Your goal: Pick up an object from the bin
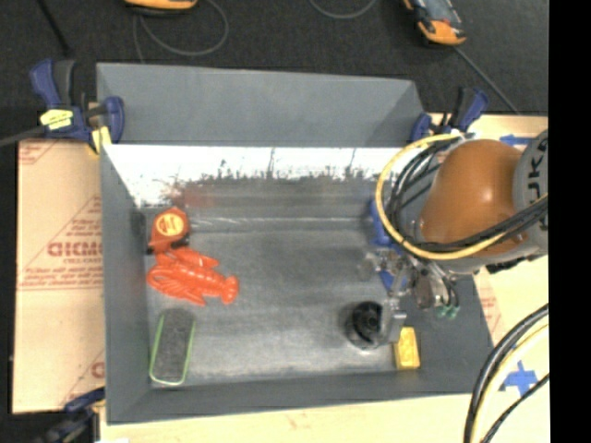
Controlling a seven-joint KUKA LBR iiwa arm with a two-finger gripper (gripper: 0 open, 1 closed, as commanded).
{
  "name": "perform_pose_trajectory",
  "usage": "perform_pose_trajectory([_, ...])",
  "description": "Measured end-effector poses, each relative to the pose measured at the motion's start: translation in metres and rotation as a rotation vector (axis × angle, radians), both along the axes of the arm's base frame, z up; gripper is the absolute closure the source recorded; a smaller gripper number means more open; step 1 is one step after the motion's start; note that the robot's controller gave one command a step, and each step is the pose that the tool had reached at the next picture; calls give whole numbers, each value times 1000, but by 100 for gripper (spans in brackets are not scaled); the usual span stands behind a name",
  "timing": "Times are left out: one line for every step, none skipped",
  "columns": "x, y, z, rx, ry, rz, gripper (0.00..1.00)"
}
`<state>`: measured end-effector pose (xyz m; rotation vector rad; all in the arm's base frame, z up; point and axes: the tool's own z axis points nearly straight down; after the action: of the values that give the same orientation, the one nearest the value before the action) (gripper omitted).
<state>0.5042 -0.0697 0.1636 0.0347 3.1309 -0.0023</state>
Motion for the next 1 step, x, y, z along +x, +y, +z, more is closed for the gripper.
perform_pose_trajectory([-9,-31,-43,2,7,-58,0])
